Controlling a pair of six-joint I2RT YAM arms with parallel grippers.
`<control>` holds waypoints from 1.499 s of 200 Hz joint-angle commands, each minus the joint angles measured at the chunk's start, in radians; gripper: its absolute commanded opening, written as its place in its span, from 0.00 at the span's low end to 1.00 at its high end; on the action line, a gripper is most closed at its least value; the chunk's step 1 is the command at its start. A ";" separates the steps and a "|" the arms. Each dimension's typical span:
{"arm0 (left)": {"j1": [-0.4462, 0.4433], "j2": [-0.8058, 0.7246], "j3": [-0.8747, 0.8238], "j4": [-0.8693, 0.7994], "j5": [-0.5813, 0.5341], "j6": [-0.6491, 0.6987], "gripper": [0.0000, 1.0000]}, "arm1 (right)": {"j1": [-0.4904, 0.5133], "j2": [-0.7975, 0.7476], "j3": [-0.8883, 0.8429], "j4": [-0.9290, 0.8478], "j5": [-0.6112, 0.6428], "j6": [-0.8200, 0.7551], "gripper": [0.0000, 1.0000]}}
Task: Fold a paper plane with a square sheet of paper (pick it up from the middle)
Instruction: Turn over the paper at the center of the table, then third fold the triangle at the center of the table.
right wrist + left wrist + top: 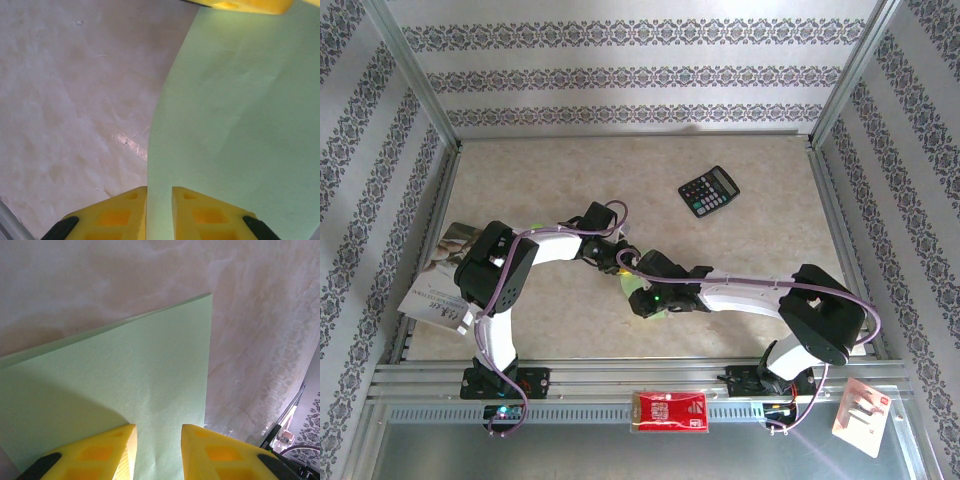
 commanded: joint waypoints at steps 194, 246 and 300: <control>-0.007 0.077 0.054 -0.115 -0.052 0.089 0.29 | -0.194 0.036 0.002 0.048 -0.245 -0.094 0.13; -0.007 0.077 0.052 -0.119 -0.056 0.094 0.28 | -0.227 0.016 -0.026 0.081 -0.287 -0.080 0.15; -0.007 0.077 0.051 -0.121 -0.058 0.097 0.28 | -0.244 0.002 -0.055 0.103 -0.306 -0.066 0.16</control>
